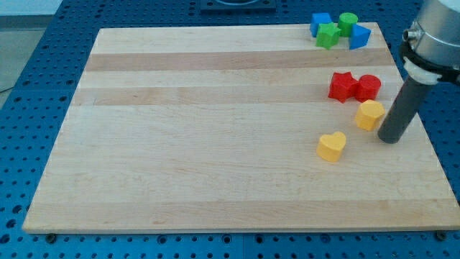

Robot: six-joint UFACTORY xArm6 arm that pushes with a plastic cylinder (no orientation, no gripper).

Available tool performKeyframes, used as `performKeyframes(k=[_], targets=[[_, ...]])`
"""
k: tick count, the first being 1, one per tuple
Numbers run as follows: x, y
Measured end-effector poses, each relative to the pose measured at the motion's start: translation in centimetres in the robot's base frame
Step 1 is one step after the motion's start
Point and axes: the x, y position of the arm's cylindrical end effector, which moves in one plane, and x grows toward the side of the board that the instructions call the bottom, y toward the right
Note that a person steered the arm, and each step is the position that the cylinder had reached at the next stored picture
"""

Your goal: Push the yellow heart to the red circle

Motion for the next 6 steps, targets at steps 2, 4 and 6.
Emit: performKeyframes(k=[2,4,6], targets=[[-1.9,-4.5],[-3.2,-2.1],[8.5,-3.2]])
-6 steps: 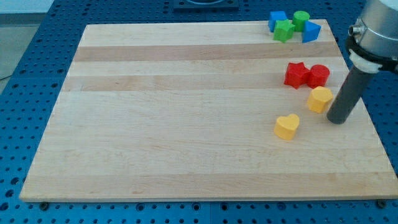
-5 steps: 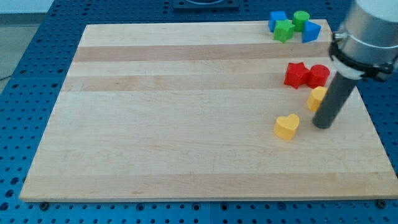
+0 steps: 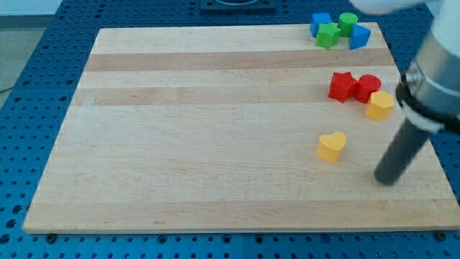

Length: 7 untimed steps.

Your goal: Push the yellow heart to the red circle

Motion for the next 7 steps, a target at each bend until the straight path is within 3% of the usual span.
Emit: performKeyframes(k=[1,2,3,4,5,7], targets=[[1.8,-6.9],[-2.6,-9.0],[-8.6,-5.6],[-10.5,-3.9],[-8.5,-3.9],[-10.7,-3.6]])
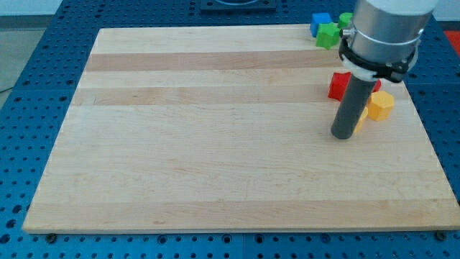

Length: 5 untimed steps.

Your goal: Push the yellow heart to the red circle

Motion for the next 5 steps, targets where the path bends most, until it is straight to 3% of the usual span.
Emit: performKeyframes(k=[2,3,5], targets=[[-1.4,0.0],[0.8,0.1],[-1.3,0.2]])
